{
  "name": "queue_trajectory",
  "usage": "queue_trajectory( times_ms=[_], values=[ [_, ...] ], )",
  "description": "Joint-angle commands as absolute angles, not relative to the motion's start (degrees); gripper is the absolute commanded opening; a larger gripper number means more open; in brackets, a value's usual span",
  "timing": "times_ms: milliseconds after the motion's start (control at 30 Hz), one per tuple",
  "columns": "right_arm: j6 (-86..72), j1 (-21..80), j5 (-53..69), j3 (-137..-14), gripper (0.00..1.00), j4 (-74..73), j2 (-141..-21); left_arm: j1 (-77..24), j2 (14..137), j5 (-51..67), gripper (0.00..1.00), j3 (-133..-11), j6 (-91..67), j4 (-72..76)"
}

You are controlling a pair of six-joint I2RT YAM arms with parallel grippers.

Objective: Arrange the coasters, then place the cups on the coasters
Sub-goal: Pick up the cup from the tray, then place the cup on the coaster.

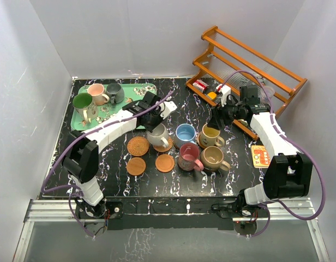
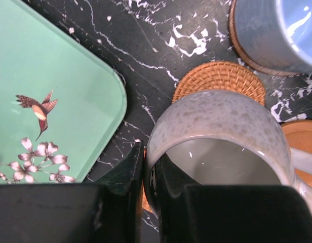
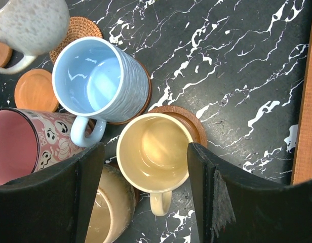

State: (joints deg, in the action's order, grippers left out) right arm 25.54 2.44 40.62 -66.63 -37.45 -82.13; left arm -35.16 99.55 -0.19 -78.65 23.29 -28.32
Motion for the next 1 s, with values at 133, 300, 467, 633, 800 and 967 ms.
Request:
queue_trajectory(
  times_ms=[133,300,467,633,800,967],
  values=[
    [25.3,1.2,41.0,-66.3,0.66,-35.0,-80.5,-37.8,98.5,-1.9,0.0,-78.4,19.8,-21.7],
    [23.2,0.4,39.3,-65.6,0.7,-32.6,-79.2,-38.3,99.9,-2.5,0.0,-78.7,19.0,-21.5],
    [19.6,-2.7,37.4,-64.0,0.79,-28.6,-76.7,-38.5,100.8,-2.7,0.0,-78.5,18.8,-21.5],
    [17.0,-4.4,36.1,-61.6,0.98,-24.5,-73.6,-38.6,101.6,-2.7,0.0,-78.4,18.7,-21.5],
    [16.2,-4.9,35.9,-61.4,0.98,-23.9,-73.4,-38.9,102.1,-2.8,0.0,-78.6,18.6,-21.7],
    [16.1,-4.9,36.3,-61.8,0.98,-24.3,-74.1,-39.2,102.8,-3.9,0.0,-78.8,19.3,-22.4]
  ],
)
